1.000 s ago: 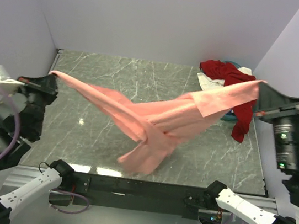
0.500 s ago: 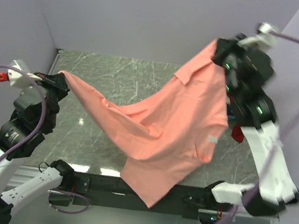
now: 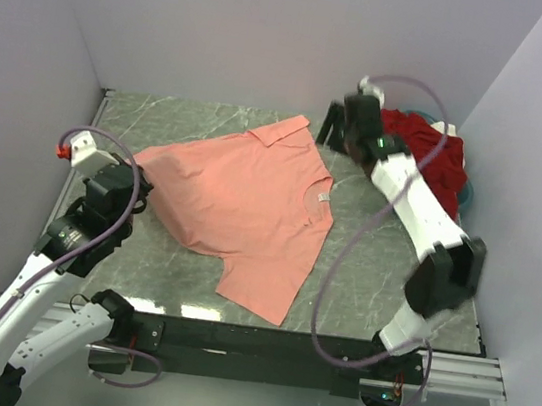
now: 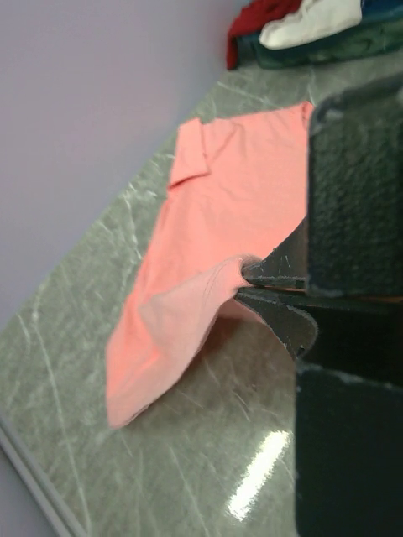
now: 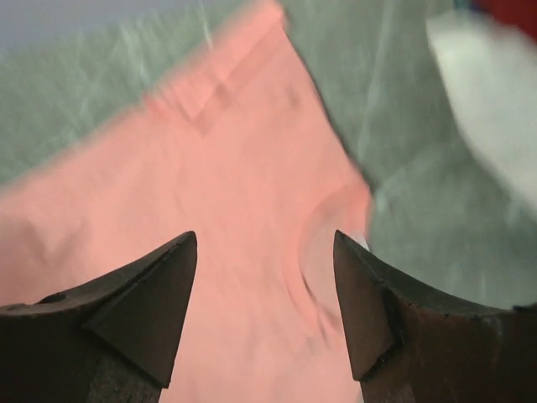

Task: Fold and stack the t-shirts
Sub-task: Flatten the tshirt out

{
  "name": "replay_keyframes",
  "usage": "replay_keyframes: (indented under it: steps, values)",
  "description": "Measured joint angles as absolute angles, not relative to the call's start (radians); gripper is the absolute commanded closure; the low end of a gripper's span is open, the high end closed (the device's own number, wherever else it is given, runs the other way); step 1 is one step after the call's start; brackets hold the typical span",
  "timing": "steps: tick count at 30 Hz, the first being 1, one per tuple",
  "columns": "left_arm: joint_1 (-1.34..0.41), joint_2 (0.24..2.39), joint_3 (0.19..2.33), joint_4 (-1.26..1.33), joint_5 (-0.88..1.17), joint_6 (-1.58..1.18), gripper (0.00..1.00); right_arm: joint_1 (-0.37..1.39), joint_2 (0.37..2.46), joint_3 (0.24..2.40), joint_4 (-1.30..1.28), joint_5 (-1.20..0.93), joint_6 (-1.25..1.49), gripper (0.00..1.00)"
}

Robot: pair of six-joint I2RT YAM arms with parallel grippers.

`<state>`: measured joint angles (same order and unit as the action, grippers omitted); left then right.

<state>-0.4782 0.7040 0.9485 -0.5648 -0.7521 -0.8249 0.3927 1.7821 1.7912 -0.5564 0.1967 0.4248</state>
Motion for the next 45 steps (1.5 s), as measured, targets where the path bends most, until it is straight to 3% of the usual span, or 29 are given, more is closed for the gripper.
replay_keyframes:
  steps: [4,8,13,20,32,35,38,40,45]
  values:
    - [-0.477,0.702,0.889,-0.566,-0.738,-0.841,0.99,0.459,1.435,1.273,-0.461,0.197,0.492,0.27]
    - [-0.474,0.702,0.871,-0.559,-0.725,-0.860,0.99,0.559,1.141,0.909,-0.389,0.211,0.577,0.29]
    - [-0.472,0.694,0.831,-0.543,-0.704,-0.886,0.99,0.677,1.111,0.668,-0.334,0.216,0.699,0.35]
    - [-0.472,0.686,0.818,-0.543,-0.701,-0.905,0.99,0.756,1.200,0.564,-0.274,0.221,0.823,0.37]
    - [-0.472,0.686,0.813,-0.541,-0.699,-0.908,0.99,0.764,1.335,0.565,-0.191,0.282,0.879,0.46]
    - [-0.472,0.688,0.806,-0.538,-0.694,-0.908,0.99,0.764,1.349,0.570,-0.180,0.294,0.876,0.57]
    - [-0.472,0.697,0.805,-0.538,-0.692,-0.912,0.99,0.764,1.375,0.587,-0.177,0.298,0.868,0.88]
    - [-0.472,0.704,0.805,-0.540,-0.692,-0.915,0.99,0.765,1.380,0.599,-0.180,0.306,0.865,0.98]
    - [-0.472,0.702,0.807,-0.550,-0.694,-0.915,0.99,0.761,1.308,0.645,-0.256,0.339,0.837,1.00]
